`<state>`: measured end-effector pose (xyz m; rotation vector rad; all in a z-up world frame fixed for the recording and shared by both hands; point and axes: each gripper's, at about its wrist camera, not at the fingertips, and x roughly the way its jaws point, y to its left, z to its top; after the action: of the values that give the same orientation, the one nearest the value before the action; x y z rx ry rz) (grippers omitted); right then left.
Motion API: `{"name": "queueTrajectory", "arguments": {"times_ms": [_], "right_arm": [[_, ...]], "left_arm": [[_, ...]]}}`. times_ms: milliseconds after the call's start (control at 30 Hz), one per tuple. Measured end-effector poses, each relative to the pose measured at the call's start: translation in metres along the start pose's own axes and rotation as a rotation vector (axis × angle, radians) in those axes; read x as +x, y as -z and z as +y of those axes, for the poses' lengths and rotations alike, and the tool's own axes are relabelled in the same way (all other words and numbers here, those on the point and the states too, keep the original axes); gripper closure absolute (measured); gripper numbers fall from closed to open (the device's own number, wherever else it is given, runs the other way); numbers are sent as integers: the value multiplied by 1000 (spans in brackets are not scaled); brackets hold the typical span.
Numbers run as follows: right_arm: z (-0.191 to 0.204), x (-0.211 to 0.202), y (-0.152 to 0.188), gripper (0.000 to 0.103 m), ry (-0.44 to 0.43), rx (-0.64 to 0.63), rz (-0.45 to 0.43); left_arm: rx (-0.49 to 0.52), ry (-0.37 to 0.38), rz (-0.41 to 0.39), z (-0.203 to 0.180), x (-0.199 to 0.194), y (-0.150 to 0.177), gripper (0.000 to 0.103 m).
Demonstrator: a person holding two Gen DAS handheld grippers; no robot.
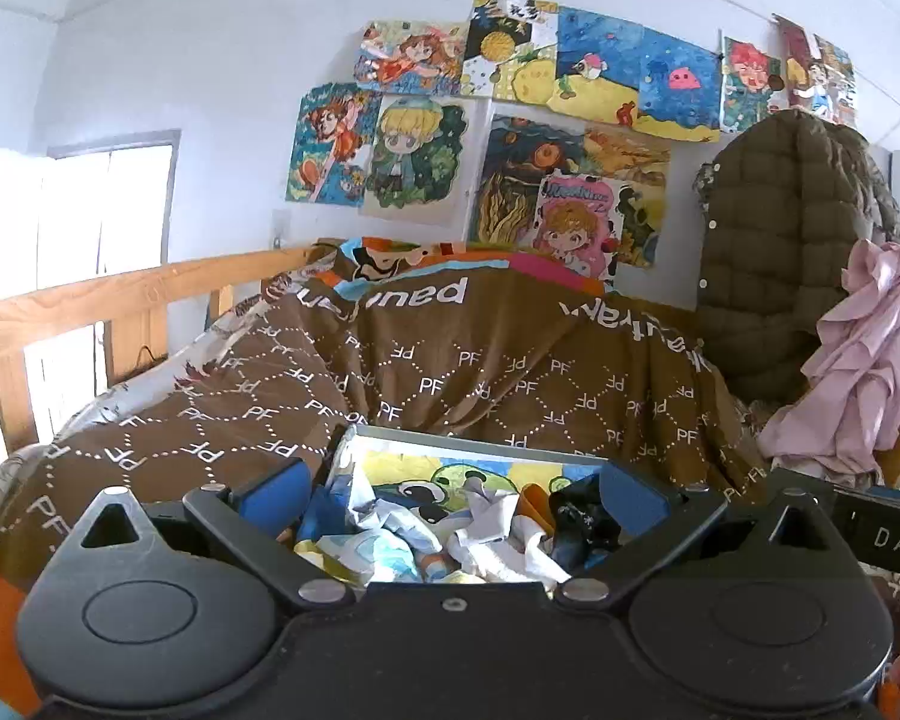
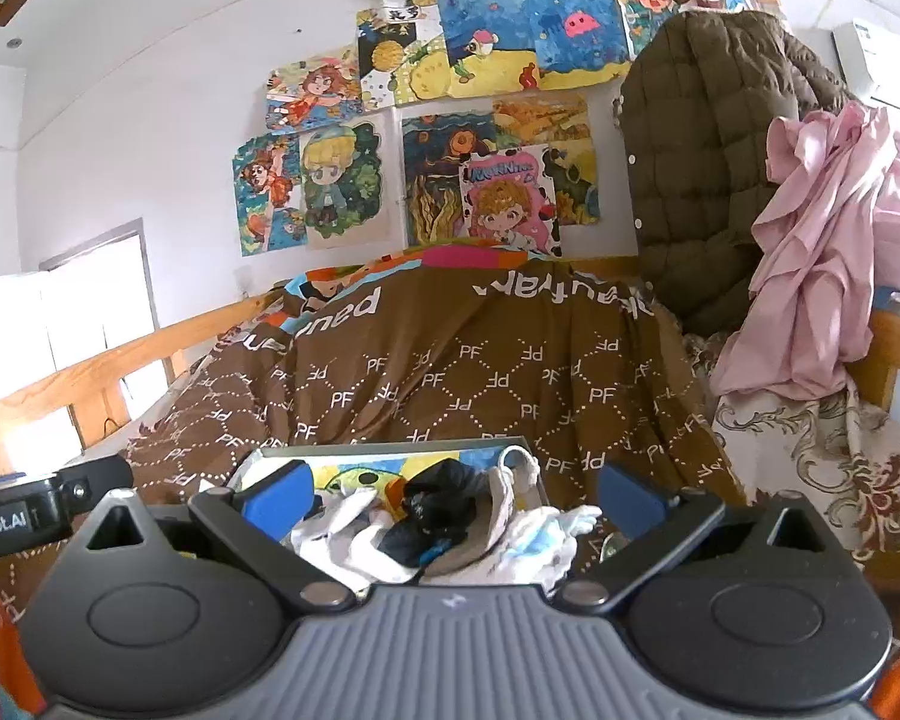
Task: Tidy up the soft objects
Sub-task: 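Withdraw both open tools up from the tray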
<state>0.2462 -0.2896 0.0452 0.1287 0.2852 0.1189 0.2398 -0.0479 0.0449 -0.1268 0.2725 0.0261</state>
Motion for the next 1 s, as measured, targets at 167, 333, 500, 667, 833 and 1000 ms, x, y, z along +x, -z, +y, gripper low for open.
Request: {"name": "queueTrajectory", "arguments": {"times_ms": [167,333,500,667,833,1000], "right_arm": [[7,-14,6,0,4,-16,-8],[7,-21,8,0,8,-11,-15],[7,-28,15,0,10,3,2],[9,-38,27,0,12,12,43],[14,-50,43,0,26,31,109],[23,-67,58,0,48,41,153]], "left_arm": [[24,-13,-15,1,-17,5,1],[31,-29,-17,5,-28,10,1],[58,-51,-10,7,-38,15,1],[85,-71,23,8,-50,23,1],[88,-83,77,18,-67,40,1],[36,-103,121,33,-84,48,1]]}}
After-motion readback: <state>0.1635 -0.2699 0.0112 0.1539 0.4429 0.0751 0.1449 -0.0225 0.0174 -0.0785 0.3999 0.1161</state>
